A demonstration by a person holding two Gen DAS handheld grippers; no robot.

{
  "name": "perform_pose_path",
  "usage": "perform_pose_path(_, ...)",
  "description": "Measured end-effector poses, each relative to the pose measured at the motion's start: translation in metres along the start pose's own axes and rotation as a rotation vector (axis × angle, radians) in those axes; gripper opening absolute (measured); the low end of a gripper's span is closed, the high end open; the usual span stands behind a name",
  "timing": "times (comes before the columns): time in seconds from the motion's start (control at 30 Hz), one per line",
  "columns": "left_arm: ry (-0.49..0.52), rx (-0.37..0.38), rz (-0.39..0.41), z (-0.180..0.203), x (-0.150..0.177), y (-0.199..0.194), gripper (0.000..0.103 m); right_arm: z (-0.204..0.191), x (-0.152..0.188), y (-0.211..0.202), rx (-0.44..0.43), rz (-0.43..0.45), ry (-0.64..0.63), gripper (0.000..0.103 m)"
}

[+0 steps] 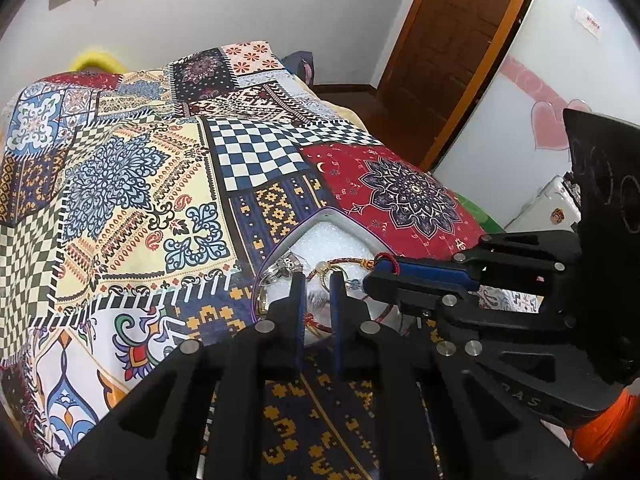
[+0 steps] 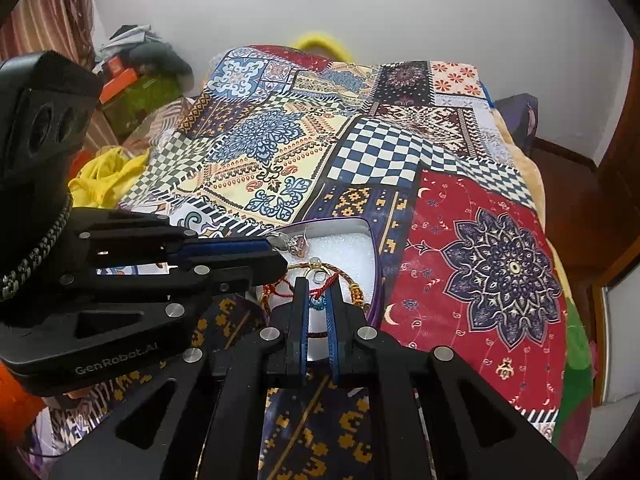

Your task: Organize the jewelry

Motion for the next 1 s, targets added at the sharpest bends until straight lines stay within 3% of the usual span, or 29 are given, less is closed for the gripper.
perform_pose_path(0.17,0.009,-0.017,0.004,0.001,-0.003,-0.008,0.009,0.000,0.002,0.001,0.024,-0.013,-0.011,0.010)
perform_pose_path(0.23,0.009,-0.027,0.017,0.000,-0.003,-0.014,0.009,0.001,0.003,-0.001,0.033,-0.013,-0.010,0.019)
perform_pose_path(0.37,0.010,-0.071,0.061,0.002,-0.002,-0.038,0.010,0.003,0.004,-0.017,0.048,0.025,0.012,0.023)
perform_pose_path(0.47,0.018,-0.106,0.105,0.007,-0.001,-0.061,0.019,0.002,0.001,-0.039,0.066,0.072,0.026,0.023)
perform_pose_path(0.53,0.021,-0.128,0.154,0.012,0.001,-0.084,0.025,-0.001,0.000,-0.061,0.085,0.123,0.023,0.023)
perform_pose_path(0.7,0.042,-0.177,0.296,0.034,0.007,-0.149,0.026,-0.019,-0.001,-0.136,0.099,0.304,0.025,0.023)
perform_pose_path(0.83,0.064,-0.212,0.417,0.061,0.017,-0.200,0.040,-0.042,0.006,-0.197,0.110,0.463,0.009,0.023)
perform_pose_path(1.0,0.100,-0.287,0.584,0.099,0.044,-0.261,0.051,-0.076,0.028,-0.256,0.184,0.616,-0.030,0.023)
Point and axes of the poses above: each gripper's, at about its wrist camera, not at the fingertips, and y roughly the way its jaws point, z to its right, x to its underside, the point moved 3 cm from there along y, roughly the way its jaws point, and after that the axes turned 3 degrees about -z, right-handed, at the moved point
